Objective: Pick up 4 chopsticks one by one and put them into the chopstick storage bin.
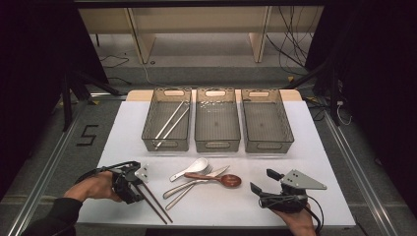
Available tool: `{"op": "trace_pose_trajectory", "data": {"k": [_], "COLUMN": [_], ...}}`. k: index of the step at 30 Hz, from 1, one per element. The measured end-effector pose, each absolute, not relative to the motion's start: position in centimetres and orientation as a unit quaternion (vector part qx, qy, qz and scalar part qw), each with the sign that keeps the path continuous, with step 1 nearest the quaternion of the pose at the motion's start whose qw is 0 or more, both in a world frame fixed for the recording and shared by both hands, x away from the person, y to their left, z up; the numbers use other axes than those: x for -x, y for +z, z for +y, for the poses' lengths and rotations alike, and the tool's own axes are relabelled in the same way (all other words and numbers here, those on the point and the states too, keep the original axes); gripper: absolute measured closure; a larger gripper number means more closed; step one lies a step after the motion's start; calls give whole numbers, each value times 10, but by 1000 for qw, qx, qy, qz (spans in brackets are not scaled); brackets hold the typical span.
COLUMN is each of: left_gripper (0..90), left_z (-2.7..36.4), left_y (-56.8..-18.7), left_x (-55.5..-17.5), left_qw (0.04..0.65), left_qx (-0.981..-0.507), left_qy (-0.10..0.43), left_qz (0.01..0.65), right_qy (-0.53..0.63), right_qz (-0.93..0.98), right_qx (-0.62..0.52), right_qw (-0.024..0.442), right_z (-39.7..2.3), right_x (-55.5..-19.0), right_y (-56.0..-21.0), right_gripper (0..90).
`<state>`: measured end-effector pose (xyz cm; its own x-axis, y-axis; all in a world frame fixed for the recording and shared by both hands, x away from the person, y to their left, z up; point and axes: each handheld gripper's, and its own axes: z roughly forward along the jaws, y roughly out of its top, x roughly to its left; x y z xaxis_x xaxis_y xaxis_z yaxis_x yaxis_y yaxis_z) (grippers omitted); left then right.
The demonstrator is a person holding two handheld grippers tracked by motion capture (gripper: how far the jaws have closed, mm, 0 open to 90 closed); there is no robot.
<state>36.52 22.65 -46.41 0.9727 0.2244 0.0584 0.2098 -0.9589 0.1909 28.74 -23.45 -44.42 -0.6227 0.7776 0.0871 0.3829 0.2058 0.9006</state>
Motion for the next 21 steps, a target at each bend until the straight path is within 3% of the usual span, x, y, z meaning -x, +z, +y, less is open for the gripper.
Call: {"op": "trace_pose_trajectory", "data": {"k": [7,21], "left_gripper": [566,699], "left_z": [223,223], "left_y": [-463,-462], "left_x": [-360,-351], "left_qw": [70,53], "left_qx": [-994,-998], "left_qy": [32,26], "left_qz": [81,38], "right_qy": [498,497], "right_qz": [751,752], "right_qx": [-386,-387], "right_qw": [198,197], "right_z": [-235,-234], "right_x": [-287,-287], "right_y": [-444,-444], "right_gripper": [259,259]}}
